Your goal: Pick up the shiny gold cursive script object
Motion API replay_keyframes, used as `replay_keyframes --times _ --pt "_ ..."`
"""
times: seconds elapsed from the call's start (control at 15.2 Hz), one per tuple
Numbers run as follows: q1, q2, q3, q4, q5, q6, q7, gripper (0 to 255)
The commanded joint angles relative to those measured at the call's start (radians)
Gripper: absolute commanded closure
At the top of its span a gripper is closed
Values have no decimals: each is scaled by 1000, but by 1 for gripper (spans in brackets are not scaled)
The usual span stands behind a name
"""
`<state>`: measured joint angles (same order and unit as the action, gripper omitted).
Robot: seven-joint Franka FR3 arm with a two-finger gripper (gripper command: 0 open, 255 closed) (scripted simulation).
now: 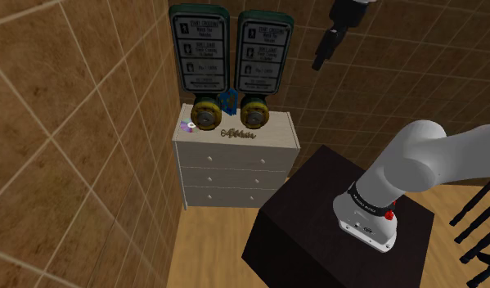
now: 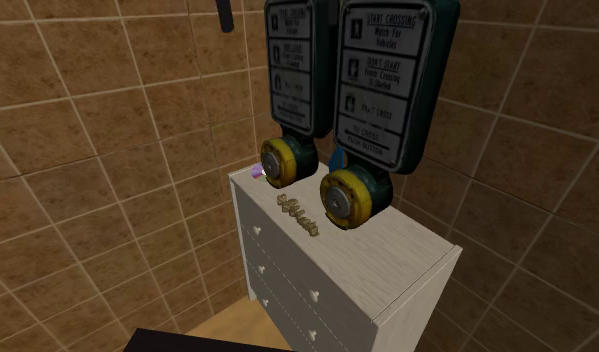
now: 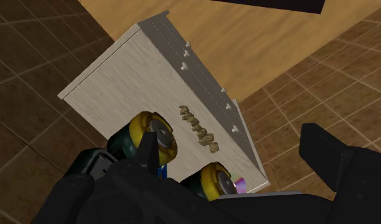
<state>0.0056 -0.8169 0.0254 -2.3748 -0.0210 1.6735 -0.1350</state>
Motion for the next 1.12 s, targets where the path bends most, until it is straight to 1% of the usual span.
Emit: replay_keyframes --times 0.0,0.53,0.79,1.06 --pt "0 0 0 0 0 0 0 0" --pt "16 180 -32 -110 -14 271 -80 0" --pt "24 303 -47 -133 -18 406 -119 0" --pt "33 444 -59 -132 -18 536 -160 0"
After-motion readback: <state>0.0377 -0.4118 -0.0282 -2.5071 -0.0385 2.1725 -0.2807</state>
